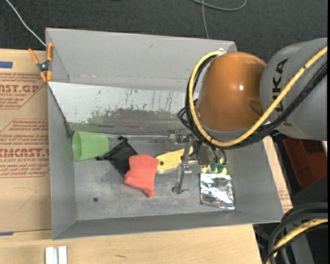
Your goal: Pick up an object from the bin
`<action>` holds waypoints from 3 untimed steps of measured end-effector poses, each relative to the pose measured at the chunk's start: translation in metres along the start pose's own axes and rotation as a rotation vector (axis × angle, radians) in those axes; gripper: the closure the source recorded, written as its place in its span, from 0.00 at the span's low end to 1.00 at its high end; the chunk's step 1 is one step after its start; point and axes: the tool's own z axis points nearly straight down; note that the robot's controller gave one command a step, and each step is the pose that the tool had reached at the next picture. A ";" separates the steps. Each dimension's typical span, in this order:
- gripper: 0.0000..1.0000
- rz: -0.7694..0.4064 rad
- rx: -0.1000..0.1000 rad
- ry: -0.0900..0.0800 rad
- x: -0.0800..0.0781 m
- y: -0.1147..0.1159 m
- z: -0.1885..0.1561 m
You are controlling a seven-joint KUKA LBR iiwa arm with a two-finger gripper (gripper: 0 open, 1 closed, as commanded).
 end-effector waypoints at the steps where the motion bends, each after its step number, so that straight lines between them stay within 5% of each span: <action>1: 0.00 0.002 -0.001 -0.008 -0.002 0.000 -0.004; 2: 0.00 -0.171 0.000 -0.004 -0.045 -0.031 0.073; 3: 0.00 -0.208 0.000 -0.009 -0.039 -0.026 0.081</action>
Offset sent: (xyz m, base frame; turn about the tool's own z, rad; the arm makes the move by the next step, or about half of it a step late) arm 0.0450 -0.0326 -0.0756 -0.1753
